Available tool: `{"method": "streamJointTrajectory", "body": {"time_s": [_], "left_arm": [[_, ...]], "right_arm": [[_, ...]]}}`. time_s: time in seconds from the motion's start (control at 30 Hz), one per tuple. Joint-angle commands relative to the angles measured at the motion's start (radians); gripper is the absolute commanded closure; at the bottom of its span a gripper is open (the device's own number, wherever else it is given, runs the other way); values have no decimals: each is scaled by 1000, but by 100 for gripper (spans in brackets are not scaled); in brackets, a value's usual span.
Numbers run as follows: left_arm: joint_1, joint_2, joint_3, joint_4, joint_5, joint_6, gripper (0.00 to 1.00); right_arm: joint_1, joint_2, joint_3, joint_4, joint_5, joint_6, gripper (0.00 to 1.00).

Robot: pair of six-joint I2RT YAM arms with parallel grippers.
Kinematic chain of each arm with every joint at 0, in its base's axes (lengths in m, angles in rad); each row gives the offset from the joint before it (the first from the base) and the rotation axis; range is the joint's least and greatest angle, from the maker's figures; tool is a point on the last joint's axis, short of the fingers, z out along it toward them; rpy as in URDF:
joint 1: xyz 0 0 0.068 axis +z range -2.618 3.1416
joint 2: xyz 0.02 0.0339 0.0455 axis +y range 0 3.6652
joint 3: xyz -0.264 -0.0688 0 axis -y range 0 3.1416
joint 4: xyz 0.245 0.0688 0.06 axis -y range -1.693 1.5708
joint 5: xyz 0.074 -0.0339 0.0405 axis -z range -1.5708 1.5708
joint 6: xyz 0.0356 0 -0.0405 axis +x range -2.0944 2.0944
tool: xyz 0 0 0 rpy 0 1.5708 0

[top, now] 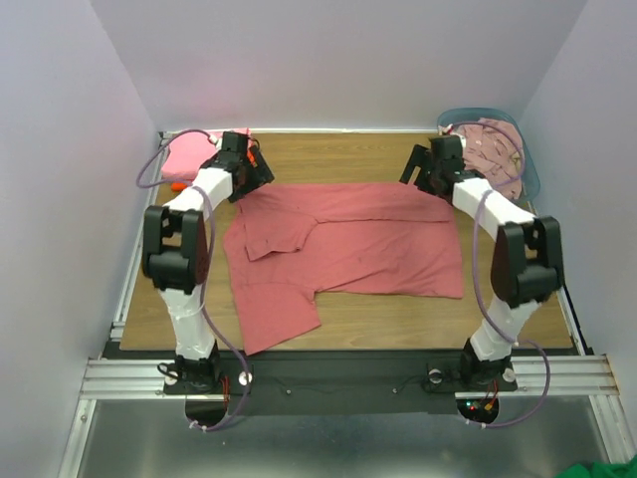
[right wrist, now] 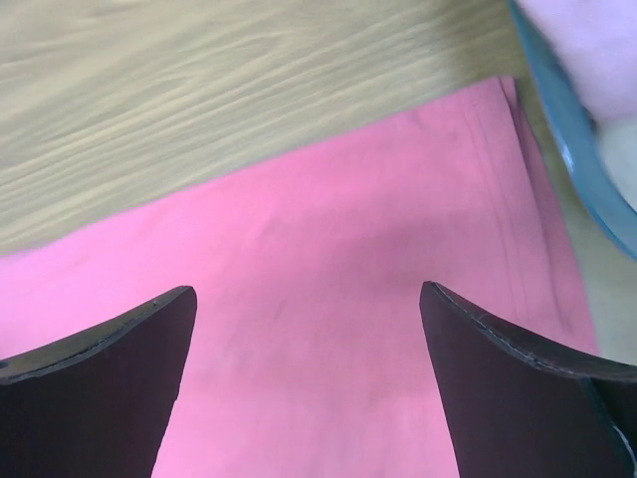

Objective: Fold and stack the t-shirts
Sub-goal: Fold the tshirt

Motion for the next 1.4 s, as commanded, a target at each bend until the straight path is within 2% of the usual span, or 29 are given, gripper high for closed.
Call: {"method": "streamJointTrajectory", "body": {"time_s": [0.0,0.03,0.1,0.13,0.17,0.2,0.27,0.3,0.37,0.4,0.5,0.53,0.67,0.8,0.87,0.93,0.97,1.0,1.03,1.07,1.1,1.2,1.37], "left_arm": [[-60,-382,-174,-30,-67,-13,4],[-119,-438,-287,-32,-88,-30,4],[-216,-583,-403,-39,-153,-90,4],[-327,-628,-511,-49,-174,-118,4],[-378,-668,-567,-61,-193,-151,4],[-421,-703,-618,-82,-202,-253,4],[-559,-802,-771,-134,-210,-358,4],[-605,-857,-810,-192,-216,-453,4],[-687,-901,-880,-257,-233,-545,4],[-766,-935,-893,-338,-249,-629,4],[-860,-966,-920,-453,-268,-727,4],[-903,-987,-934,-428,-230,-728,4],[-933,-980,-997,-363,-196,-742,12],[-933,-873,-990,-346,-199,-731,17],[-933,-799,-962,-357,-214,-727,22],[-933,-741,-941,-381,-237,-742,33],[-933,-725,-927,-383,-245,-750,44],[-933,-712,-922,-386,-250,-750,44],[-933,-690,-918,-391,-259,-747,59],[-933,-682,-908,-391,-262,-744,65],[-931,-675,-905,-394,-263,-744,79],[-931,-664,-899,-403,-260,-745,100],[-931,-694,-890,-418,-268,-739,100]], "right_arm": [[-4,-321,-158,23,-127,6,0],[-6,-372,-211,22,-138,17,0],[-4,-466,-359,22,-161,50,0],[-4,-560,-404,20,-163,69,0],[-6,-602,-444,18,-164,83,0],[-4,-651,-490,17,-172,99,0],[-4,-761,-588,9,-187,133,0],[-4,-793,-613,8,-216,152,0],[-4,-863,-665,0,-242,159,0],[-4,-879,-677,-6,-248,169,0],[-4,-928,-711,-31,-253,170,0],[-6,-939,-719,-35,-250,181,0],[-4,-986,-769,-57,-206,207,0],[-4,-1028,-796,-80,-156,225,0],[-4,-1046,-800,-95,-143,233,0],[-6,-1055,-805,-103,-126,244,0],[-4,-1064,-808,-110,-123,245,0],[-4,-1069,-811,-115,-120,248,0],[-4,-1072,-814,-121,-117,258,0],[-4,-1077,-822,-138,-109,261,0],[-4,-1086,-825,-150,-91,267,0],[-6,-1118,-832,-213,-28,299,0],[-4,-1170,-845,-348,29,368,0]]}}
